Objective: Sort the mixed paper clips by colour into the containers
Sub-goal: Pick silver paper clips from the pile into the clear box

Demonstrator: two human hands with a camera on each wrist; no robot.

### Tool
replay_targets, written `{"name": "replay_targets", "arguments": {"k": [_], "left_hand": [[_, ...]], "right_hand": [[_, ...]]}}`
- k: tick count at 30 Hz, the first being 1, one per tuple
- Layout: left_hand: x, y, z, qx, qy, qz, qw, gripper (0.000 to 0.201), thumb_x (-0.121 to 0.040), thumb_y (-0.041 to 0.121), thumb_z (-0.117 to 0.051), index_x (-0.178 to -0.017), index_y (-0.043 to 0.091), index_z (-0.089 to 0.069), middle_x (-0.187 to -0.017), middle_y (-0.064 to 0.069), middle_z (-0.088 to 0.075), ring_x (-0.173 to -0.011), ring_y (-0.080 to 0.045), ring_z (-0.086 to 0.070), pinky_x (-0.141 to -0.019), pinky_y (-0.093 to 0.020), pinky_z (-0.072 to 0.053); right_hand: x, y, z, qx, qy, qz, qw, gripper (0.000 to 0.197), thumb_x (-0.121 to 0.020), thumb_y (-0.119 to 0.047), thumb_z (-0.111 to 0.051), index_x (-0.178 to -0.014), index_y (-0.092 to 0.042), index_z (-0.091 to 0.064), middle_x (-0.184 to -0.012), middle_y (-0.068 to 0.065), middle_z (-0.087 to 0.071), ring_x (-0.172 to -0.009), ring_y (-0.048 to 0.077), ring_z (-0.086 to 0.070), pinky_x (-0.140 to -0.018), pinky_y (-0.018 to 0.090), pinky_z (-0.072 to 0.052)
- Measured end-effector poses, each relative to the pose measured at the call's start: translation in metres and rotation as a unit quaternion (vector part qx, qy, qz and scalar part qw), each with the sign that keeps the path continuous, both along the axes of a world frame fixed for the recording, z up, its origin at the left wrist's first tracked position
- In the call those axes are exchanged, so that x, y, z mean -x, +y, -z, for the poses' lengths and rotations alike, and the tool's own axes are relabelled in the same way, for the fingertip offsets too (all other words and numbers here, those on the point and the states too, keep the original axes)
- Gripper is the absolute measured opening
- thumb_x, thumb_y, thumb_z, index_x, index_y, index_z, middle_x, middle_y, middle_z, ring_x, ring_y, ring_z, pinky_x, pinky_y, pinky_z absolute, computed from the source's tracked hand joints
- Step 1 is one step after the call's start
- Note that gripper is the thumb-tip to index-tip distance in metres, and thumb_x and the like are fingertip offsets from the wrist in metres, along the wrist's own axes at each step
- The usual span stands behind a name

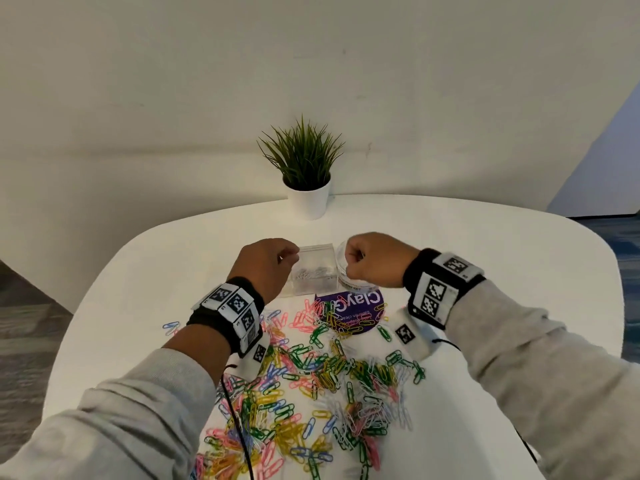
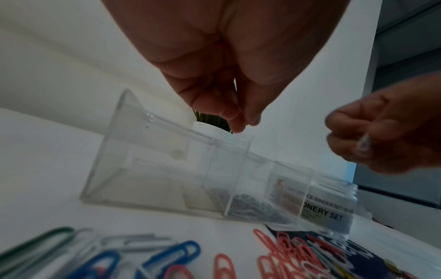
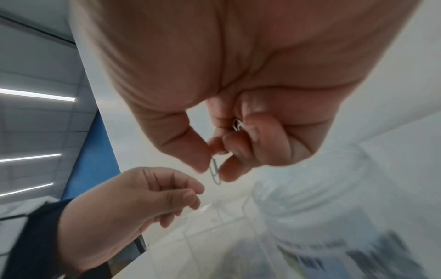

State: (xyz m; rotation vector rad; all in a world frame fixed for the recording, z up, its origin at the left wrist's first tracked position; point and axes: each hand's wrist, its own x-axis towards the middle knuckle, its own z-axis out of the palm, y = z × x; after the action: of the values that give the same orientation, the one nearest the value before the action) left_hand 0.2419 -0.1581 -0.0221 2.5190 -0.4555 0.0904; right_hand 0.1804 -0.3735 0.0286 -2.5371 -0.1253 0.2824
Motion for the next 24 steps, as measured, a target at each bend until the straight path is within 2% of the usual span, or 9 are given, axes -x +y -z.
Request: {"name": "replay_targets", "arguments": {"k": [3, 6, 9, 12, 14, 16, 18, 20, 24], "left_hand": [[0.001, 0.003, 0.001, 0.004, -0.009, -0.006, 1.000, 0.017, -0.098, 0.029, -0.057, -0.107, 0.024, -0.070, -0.098, 0.008, -0.067, -0.084, -0.008, -0.055, -0.079, -0.022, -0.040], [0.002, 0.010, 0.003, -0.051, -0.008, 0.009, 0.999, 0.023, -0.097, 0.038, -0.055, -0.113, 0.030, -0.070, -0.118, 0.006, -0.066, -0.110, -0.017, -0.057, -0.092, -0.031, -0.043], [0.006, 0.020, 0.007, -0.153, 0.022, 0.032, 0.987, 0.036, -0.095, 0.048, -0.053, -0.130, 0.039, -0.058, -0.132, 0.008, -0.060, -0.126, -0.021, -0.050, -0.104, -0.041, -0.040], [0.014, 0.028, 0.009, -0.159, -0.037, 0.054, 0.985, 0.040, -0.094, 0.039, -0.058, -0.134, 0.031, -0.057, -0.135, 0.002, -0.055, -0.129, -0.026, -0.043, -0.106, -0.042, -0.038], [0.024, 0.029, 0.010, -0.131, -0.090, 0.103, 0.982, 0.027, -0.093, 0.030, -0.060, -0.120, 0.027, -0.066, -0.114, 0.002, -0.064, -0.110, -0.025, -0.054, -0.094, -0.041, -0.046], [0.040, 0.024, 0.015, -0.139, -0.078, 0.172, 0.972, 0.020, -0.095, 0.028, -0.056, -0.109, 0.027, -0.070, -0.099, 0.004, -0.066, -0.093, -0.021, -0.058, -0.082, -0.039, -0.051], [0.053, 0.015, 0.021, -0.171, -0.036, 0.219, 0.960, 0.023, -0.098, 0.029, -0.052, -0.112, 0.029, -0.070, -0.098, 0.004, -0.064, -0.092, -0.021, -0.060, -0.077, -0.038, -0.052], [0.056, 0.006, 0.026, -0.192, -0.019, 0.229, 0.954, 0.026, -0.099, 0.030, -0.052, -0.118, 0.034, -0.068, -0.105, 0.004, -0.062, -0.097, -0.021, -0.059, -0.078, -0.036, -0.051], [0.050, -0.005, 0.027, -0.215, -0.006, 0.226, 0.950, 0.025, -0.098, 0.032, -0.054, -0.118, 0.038, -0.067, -0.110, 0.005, -0.059, -0.101, -0.020, -0.057, -0.081, -0.034, -0.050]], "right_hand": [[-0.024, 0.018, -0.004, -0.001, -0.044, 0.006, 0.999, 0.008, -0.083, -0.016, -0.063, -0.082, -0.019, -0.055, -0.084, -0.005, -0.057, -0.076, 0.015, -0.052, -0.062, 0.026, -0.039], [-0.040, 0.035, 0.003, 0.019, -0.051, -0.007, 0.998, 0.010, -0.086, -0.013, -0.057, -0.091, -0.023, -0.057, -0.091, -0.007, -0.057, -0.087, 0.016, -0.054, -0.070, 0.026, -0.038], [-0.045, 0.046, 0.012, 0.079, -0.023, -0.042, 0.996, 0.023, -0.092, -0.010, -0.050, -0.109, -0.022, -0.059, -0.113, -0.002, -0.060, -0.106, 0.021, -0.056, -0.087, 0.029, -0.044], [-0.033, 0.045, 0.014, 0.128, -0.046, -0.053, 0.989, 0.032, -0.094, -0.010, -0.050, -0.122, -0.024, -0.057, -0.130, -0.001, -0.051, -0.119, 0.020, -0.049, -0.101, 0.033, -0.041], [-0.015, 0.041, 0.017, 0.123, -0.103, -0.054, 0.986, 0.024, -0.093, -0.012, -0.051, -0.113, -0.024, -0.059, -0.121, -0.002, -0.052, -0.111, 0.018, -0.050, -0.096, 0.033, -0.044], [0.006, 0.037, 0.027, 0.104, -0.113, -0.063, 0.986, 0.014, -0.094, -0.015, -0.050, -0.101, -0.022, -0.059, -0.103, -0.002, -0.056, -0.095, 0.017, -0.054, -0.086, 0.033, -0.048], [0.021, 0.035, 0.043, 0.110, -0.051, -0.065, 0.990, 0.011, -0.095, -0.019, -0.049, -0.097, -0.020, -0.060, -0.094, -0.002, -0.059, -0.086, 0.019, -0.058, -0.080, 0.034, -0.051], [0.025, 0.032, 0.058, 0.138, 0.001, -0.053, 0.989, 0.013, -0.095, -0.022, -0.050, -0.099, -0.018, -0.062, -0.097, 0.002, -0.062, -0.088, 0.022, -0.060, -0.079, 0.035, -0.051], [0.020, 0.030, 0.072, 0.176, 0.021, -0.043, 0.983, 0.015, -0.095, -0.019, -0.054, -0.105, -0.011, -0.062, -0.104, 0.007, -0.063, -0.092, 0.025, -0.060, -0.073, 0.031, -0.045]]}}
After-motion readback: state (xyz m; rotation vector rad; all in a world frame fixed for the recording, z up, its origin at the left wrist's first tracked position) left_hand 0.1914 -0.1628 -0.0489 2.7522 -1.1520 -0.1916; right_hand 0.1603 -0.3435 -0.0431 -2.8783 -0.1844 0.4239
